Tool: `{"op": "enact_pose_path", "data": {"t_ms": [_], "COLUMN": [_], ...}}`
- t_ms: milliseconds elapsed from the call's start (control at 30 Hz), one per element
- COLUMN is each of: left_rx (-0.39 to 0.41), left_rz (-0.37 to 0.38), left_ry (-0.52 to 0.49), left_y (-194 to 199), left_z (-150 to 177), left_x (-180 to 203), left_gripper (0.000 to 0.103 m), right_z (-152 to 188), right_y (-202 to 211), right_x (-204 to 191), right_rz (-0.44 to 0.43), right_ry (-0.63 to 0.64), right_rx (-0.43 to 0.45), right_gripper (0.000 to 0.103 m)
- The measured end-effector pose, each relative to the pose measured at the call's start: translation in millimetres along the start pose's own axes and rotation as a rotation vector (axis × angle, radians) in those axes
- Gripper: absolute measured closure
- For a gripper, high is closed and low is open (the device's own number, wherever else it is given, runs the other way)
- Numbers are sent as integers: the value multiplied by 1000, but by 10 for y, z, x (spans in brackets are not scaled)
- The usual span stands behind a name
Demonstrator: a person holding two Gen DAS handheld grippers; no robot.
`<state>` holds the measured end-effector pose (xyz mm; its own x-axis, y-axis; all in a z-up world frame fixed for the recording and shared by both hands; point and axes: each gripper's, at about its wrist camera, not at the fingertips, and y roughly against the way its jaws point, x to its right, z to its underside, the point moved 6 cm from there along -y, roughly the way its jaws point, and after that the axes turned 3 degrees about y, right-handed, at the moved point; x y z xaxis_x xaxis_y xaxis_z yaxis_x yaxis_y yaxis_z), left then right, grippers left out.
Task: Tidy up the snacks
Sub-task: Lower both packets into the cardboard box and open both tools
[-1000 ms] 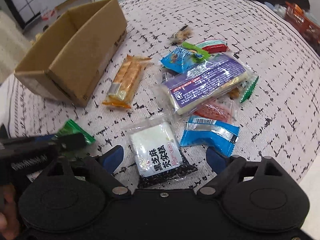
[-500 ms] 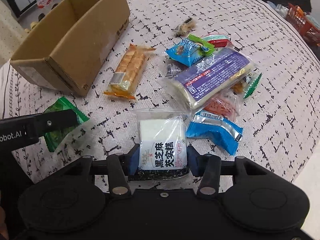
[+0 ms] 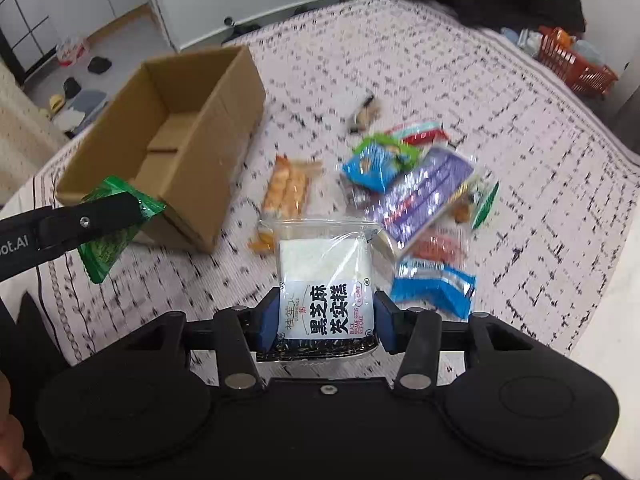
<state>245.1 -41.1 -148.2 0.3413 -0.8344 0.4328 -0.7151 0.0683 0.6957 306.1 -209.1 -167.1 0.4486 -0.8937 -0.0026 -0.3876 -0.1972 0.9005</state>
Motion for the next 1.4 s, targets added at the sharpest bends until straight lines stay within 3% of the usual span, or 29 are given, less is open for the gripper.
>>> {"op": "enact_pose_path", "data": {"t_ms": [567, 800, 1233, 1400], "left_rx": [111, 111, 76, 68], "left_rz": [22, 25, 46, 15], "left_ry": [38, 44, 175, 200], "left_y": [273, 211, -46, -125], "left_z": [-631, -706, -706, -685], "left_x": [-377, -554, -874, -938], "left_gripper": [72, 72, 72, 70], "right_z": [-537, -675, -779, -834], "right_y": [349, 317, 122, 33], "right_x": [-420, -654, -903, -968], "right_rz": [-23, -47, -110, -125], "right_ry": [-67, -64, -73, -66], "right_rx": [163, 179, 165, 154], "right_gripper": [56, 56, 56, 56]}}
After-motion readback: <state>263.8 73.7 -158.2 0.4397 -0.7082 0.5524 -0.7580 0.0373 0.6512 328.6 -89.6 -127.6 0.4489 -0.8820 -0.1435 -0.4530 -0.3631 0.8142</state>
